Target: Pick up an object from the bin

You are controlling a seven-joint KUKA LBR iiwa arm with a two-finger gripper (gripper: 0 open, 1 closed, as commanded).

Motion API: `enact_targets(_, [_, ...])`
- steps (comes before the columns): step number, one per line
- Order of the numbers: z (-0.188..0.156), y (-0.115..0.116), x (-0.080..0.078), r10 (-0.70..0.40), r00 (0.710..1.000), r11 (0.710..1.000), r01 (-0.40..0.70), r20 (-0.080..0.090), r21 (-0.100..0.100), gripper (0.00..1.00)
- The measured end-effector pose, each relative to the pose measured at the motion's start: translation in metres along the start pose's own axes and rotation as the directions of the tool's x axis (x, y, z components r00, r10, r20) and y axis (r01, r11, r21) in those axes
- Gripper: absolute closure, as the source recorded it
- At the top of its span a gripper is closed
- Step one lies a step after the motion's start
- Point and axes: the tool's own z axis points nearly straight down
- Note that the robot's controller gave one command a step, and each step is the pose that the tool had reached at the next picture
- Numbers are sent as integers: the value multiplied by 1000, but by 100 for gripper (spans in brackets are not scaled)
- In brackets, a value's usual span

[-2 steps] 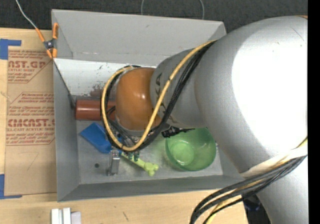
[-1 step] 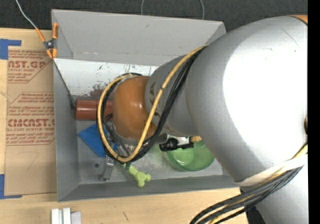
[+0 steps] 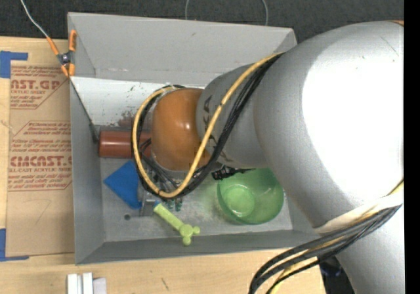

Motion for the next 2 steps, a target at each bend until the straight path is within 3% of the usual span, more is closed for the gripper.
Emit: enact_targets(2, [-2,0,0,0,1000,1000,0,-1,0,100])
